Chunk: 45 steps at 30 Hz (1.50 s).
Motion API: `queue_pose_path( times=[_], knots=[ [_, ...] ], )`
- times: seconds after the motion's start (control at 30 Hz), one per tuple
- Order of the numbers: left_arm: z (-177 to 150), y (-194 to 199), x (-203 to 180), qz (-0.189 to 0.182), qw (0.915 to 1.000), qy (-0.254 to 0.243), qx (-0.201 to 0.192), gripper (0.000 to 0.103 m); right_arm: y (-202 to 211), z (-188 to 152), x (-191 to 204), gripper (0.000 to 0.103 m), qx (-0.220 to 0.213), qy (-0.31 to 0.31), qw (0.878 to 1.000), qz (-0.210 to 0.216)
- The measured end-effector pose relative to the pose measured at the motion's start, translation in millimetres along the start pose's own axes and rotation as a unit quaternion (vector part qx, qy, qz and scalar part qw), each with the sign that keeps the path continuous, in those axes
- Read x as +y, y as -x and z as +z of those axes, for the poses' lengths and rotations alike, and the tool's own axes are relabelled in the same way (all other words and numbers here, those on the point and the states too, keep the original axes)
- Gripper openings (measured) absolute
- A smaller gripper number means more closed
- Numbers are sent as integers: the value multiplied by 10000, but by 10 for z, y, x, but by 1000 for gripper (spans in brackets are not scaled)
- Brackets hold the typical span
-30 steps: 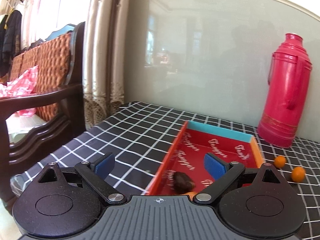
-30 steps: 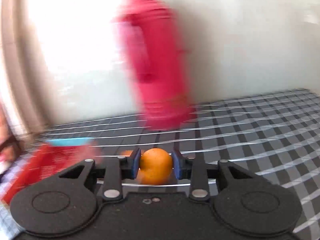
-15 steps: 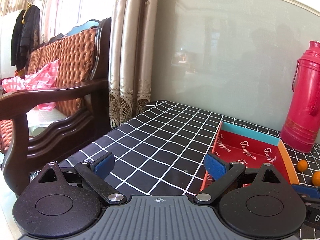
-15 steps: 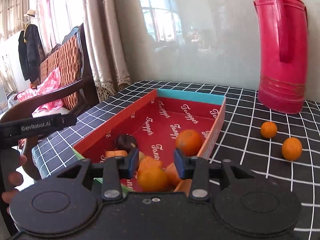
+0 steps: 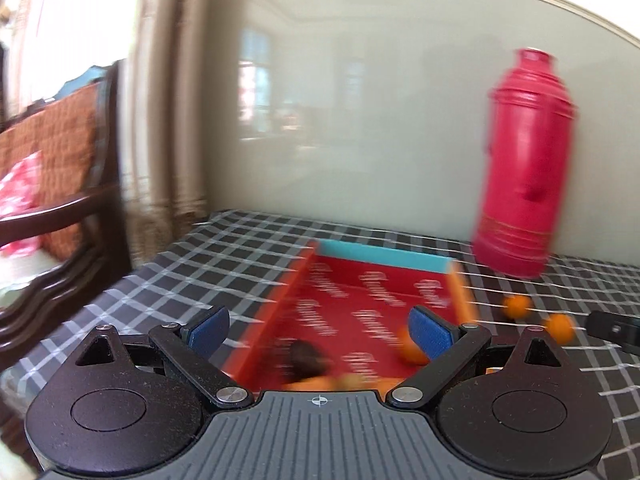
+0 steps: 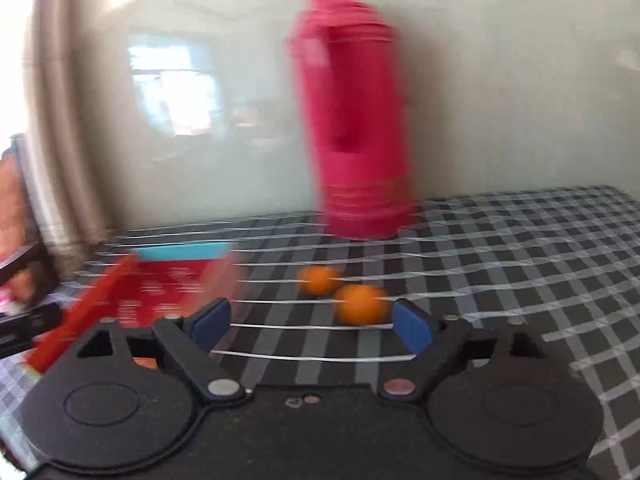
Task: Organize fruits
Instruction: 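Carry the orange into the box and open the right gripper, then grasp a small orange with the left gripper, then carry the orange into the box and open the left gripper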
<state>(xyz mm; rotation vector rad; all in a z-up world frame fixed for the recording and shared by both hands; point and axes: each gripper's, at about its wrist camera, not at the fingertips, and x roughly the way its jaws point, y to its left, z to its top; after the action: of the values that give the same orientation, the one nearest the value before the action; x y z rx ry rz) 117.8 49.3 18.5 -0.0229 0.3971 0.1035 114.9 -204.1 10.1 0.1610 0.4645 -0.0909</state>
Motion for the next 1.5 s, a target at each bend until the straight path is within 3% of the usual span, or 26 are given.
queue_pose_path(
  times=[0.03, 0.27, 0.43, 0.53, 0.77, 0.83, 1.07, 1.13, 1.3, 1.5],
  knots=[
    [6, -2, -109, -106, 9999, -100, -6, 96, 5, -6, -88, 96, -22, -85, 9998, -203],
    [-3, 14, -835, -687, 9953, -684, -52, 96, 143, -26, -515, 97, -344, -223, 9845, -1707],
    [-21, -106, -1242, -936, 9919, -853, 107, 95, 290, -39, -802, 97, -684, -271, 9514, -2989],
    [-54, -241, -1508, -1038, 9899, -941, 231, 95, 385, -56, -952, 97, -853, -274, 9333, -3477],
    [-154, -560, -2014, -1216, 9854, -1100, 453, 94, 507, -96, -1226, 97, -1088, -153, 9128, -3933],
    [-168, -642, -2107, -1301, 9835, -1140, 522, 81, 527, -85, -1286, 97, -1061, -150, 9122, -3956],
    [-188, -891, -2315, -1335, 9817, -1127, 764, 74, 519, -78, -1361, 97, -922, -250, 9197, -3809],
    [-197, -956, -2346, -1333, 9808, -1125, 877, 60, 516, -73, -1345, 97, -931, -258, 9218, -3754],
    [-245, -1050, -2338, -1398, 9785, -1022, 1118, 41, 491, -75, -1263, 97, -911, -227, 9280, -3605],
    [-265, -1055, -2367, -1434, 9782, -1058, 1063, 39, 481, -66, -1227, 97, -909, -210, 9313, -3521]
  ],
)
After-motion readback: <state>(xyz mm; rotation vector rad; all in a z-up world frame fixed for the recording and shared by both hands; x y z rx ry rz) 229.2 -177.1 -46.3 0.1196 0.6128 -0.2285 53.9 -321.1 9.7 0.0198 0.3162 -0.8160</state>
